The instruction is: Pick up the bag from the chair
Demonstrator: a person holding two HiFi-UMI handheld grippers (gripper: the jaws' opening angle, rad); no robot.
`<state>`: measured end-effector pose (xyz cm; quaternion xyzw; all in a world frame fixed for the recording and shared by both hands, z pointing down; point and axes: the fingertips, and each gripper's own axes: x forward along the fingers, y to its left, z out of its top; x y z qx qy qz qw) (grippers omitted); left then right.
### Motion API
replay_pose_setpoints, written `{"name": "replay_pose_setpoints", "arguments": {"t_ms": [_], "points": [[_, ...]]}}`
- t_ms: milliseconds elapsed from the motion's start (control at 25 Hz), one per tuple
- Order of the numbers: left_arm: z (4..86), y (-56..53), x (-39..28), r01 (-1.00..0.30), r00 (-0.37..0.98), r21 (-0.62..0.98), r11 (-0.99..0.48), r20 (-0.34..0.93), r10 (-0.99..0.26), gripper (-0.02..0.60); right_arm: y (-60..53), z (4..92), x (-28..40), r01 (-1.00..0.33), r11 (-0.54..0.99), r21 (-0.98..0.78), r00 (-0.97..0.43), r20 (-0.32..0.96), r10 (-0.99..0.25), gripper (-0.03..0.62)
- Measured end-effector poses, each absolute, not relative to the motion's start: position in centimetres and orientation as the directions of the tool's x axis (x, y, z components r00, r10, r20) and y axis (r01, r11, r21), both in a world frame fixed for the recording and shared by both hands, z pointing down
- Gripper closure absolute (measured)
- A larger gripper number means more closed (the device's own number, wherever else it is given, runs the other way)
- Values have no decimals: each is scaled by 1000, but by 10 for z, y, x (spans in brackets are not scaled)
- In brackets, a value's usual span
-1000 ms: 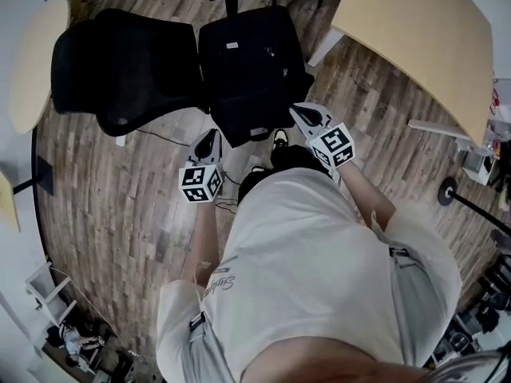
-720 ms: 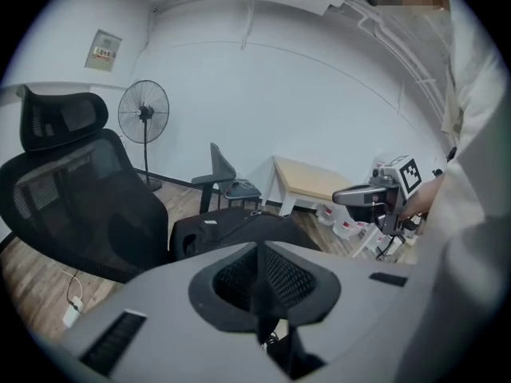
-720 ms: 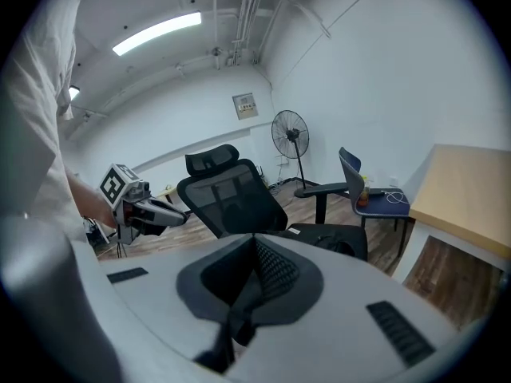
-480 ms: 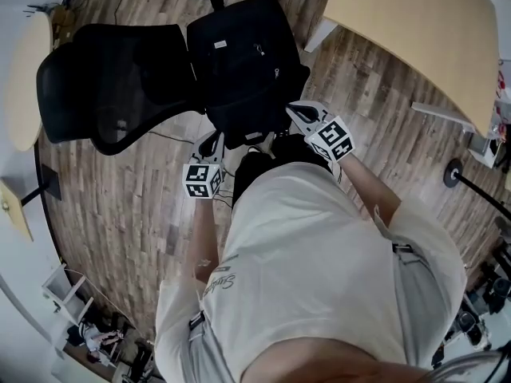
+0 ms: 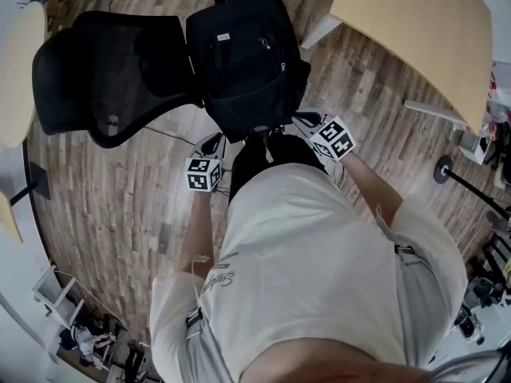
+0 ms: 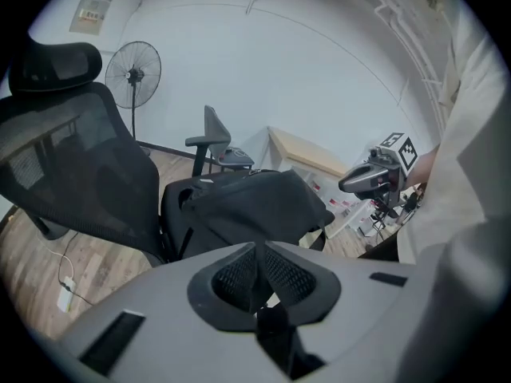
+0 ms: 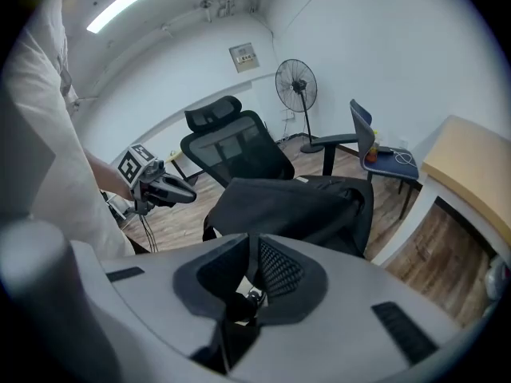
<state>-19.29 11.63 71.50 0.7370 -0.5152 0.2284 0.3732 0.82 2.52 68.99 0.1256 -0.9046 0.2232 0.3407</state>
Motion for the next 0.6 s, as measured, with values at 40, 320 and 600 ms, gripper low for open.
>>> {"name": "replay_pose_setpoints", "arguments": {"t_ms": [40,320,600], "points": [[721,119,-192,-922,384,331,-200,721,-577,548,29,695,9,-384,866,-319,-724,686,-68,553],[765,130,-180,-862,503,457,-219,717,-482,423,41,725,17,-389,867,-311,-653,757,-22,495],[792,130,-164,-815,579,518,-260,717,-388,423,46,749,19,-342,898,-276,-599,801,18,484]]}}
